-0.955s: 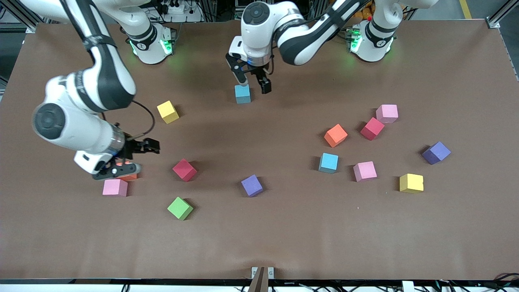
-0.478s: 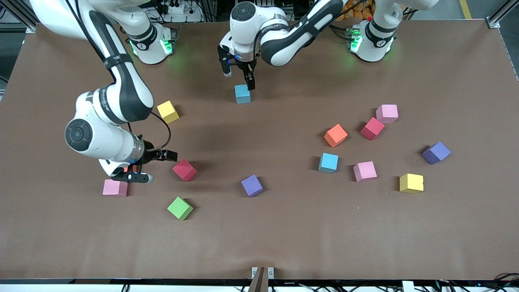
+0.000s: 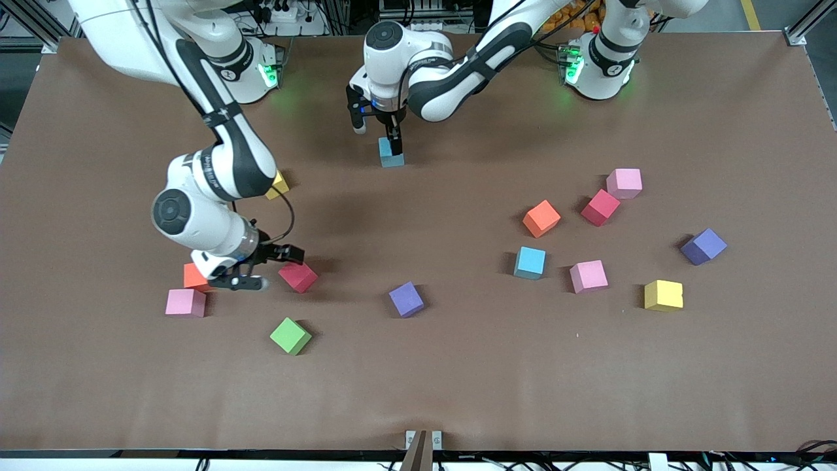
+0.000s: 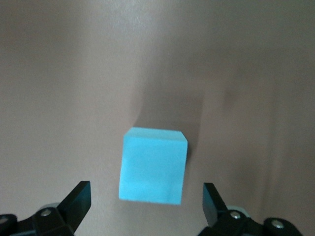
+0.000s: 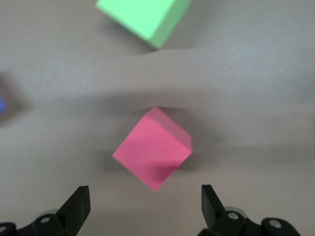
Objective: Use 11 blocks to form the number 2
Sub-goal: 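Grasp the cyan cube with the left gripper while the right gripper grasps the red cube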
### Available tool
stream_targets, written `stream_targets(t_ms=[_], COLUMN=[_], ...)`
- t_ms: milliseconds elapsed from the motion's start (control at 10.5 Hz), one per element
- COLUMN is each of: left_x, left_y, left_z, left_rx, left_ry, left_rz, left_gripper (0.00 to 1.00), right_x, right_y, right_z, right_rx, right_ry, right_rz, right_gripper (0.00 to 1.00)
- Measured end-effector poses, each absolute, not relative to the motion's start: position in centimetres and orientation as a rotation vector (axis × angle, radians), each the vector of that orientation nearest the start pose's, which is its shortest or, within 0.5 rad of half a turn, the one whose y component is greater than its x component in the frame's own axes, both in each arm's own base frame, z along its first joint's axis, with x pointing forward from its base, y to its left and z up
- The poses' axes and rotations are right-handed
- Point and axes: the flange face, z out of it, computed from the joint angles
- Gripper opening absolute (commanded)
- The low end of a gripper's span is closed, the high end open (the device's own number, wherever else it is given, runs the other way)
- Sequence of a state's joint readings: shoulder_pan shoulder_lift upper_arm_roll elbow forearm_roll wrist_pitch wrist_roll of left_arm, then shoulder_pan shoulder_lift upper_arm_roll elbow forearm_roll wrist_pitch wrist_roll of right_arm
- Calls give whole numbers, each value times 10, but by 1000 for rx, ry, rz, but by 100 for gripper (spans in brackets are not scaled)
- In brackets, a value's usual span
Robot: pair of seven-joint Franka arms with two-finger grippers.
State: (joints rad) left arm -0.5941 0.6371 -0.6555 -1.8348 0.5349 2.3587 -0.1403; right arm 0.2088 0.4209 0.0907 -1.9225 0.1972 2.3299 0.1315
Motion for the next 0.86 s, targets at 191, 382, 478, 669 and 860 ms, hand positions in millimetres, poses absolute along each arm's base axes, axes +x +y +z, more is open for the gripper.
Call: stream_targets(t_ms=[191,382,478,669,860], left_x=[234,222,222,230,232], left_y=[-606,-613,-614,-614,-614], left_z=[227,211,207,204,203], left_rx=[-2418,-2422,-2413,-2409,-2370], left_ry=[2034,2017,2011,2003,2022], left_rz=[-91,-85,-95,-112,-152], left_gripper=[100,100,93,0,0], right_x=[595,599,603,608,607], right_y=[184,180,179,178,181], right_z=[266,252,242,220,208], right_rx=[-2946,-2918,-2900,-2875,-2870], right_ry=[-379,-683,-803,-940,-952], right_rz=[58,-12,-63,-140,-149], right_gripper=[100,100,100,100,100])
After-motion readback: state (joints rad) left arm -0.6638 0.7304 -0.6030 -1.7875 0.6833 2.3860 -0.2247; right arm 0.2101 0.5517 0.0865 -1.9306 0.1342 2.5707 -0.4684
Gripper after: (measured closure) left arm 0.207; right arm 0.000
